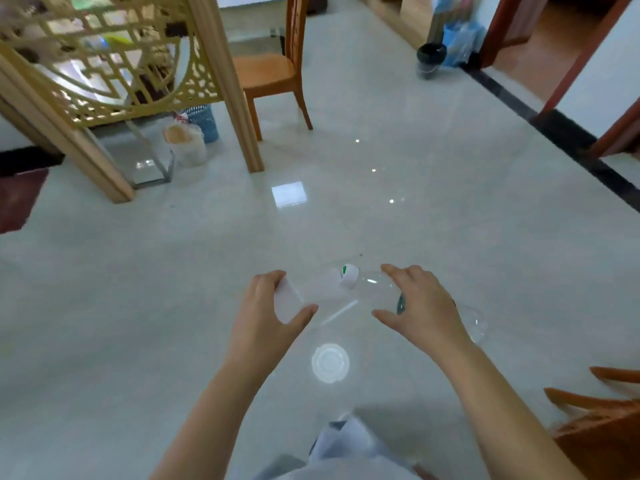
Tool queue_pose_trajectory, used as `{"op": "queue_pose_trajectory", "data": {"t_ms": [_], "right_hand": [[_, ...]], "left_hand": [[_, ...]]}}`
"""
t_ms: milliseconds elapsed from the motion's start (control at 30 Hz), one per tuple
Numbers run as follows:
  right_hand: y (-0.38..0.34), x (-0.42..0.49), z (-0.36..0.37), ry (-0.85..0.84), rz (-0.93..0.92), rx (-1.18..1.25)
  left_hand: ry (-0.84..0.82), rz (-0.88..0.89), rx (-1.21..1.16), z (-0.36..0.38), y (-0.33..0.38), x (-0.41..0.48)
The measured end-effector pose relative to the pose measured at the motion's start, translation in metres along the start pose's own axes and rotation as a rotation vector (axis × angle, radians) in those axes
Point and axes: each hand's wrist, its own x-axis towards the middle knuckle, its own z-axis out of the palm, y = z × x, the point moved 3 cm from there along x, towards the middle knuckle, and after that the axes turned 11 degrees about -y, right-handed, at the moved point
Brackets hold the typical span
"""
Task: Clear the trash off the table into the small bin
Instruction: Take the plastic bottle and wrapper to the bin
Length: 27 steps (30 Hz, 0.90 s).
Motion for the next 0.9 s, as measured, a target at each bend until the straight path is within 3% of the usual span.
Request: {"op": "queue_pose_trajectory", "data": {"t_ms": [267, 533, 900], "right_hand": [[0.118, 0.044, -0.065, 0.070, 0.308, 0.049], [0.238, 0.082, -0.133, 0.197, 0.669, 0.139], [0.383, 0.081, -0.229, 0.530, 1.027, 0.217]], "left_hand": [[-0.255, 0.121, -0.043, 0.097, 0.082, 0.144], [-0.571, 0.389, -0.043, 0.224, 0.196, 0.293], [-0.886, 0.760, -0.045, 0.384, 0.380, 0.396]]}}
